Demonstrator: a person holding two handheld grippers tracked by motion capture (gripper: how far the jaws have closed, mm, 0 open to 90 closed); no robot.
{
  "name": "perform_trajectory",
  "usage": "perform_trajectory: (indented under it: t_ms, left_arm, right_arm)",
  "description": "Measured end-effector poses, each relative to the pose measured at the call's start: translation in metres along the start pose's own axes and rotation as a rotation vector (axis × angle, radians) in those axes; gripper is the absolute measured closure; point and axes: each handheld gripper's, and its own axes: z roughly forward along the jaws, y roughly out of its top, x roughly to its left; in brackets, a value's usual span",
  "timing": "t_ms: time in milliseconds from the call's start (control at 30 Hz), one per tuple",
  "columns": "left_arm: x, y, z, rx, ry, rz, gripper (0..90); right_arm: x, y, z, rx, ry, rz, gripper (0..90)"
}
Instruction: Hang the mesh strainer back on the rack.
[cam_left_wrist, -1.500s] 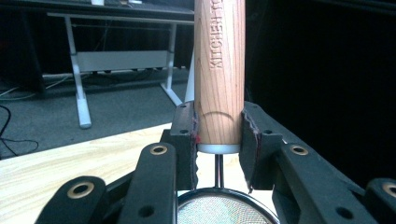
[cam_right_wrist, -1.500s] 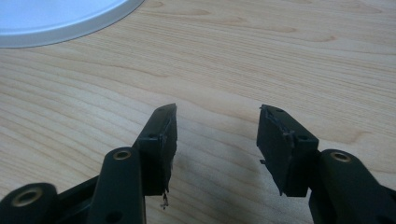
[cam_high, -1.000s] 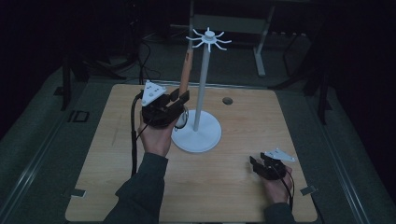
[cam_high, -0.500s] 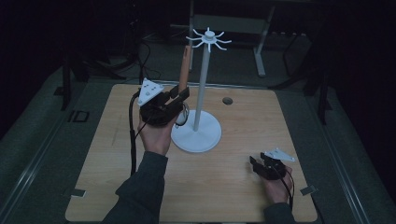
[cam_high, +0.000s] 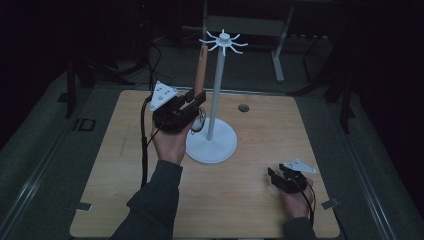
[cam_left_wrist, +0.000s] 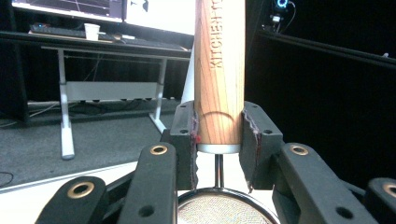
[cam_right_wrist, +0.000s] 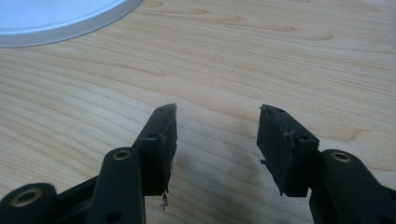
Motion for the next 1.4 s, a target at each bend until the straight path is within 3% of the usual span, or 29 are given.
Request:
perform_trajectory:
  t_ms: [1400]
  left_arm:
    - [0.002, 0.005, 0.025, 0.068, 0.009, 0.019, 69.5]
  right_arm:
    - [0.0, 0.0, 0.0, -0.001, -0.001, -0.001, 47.1]
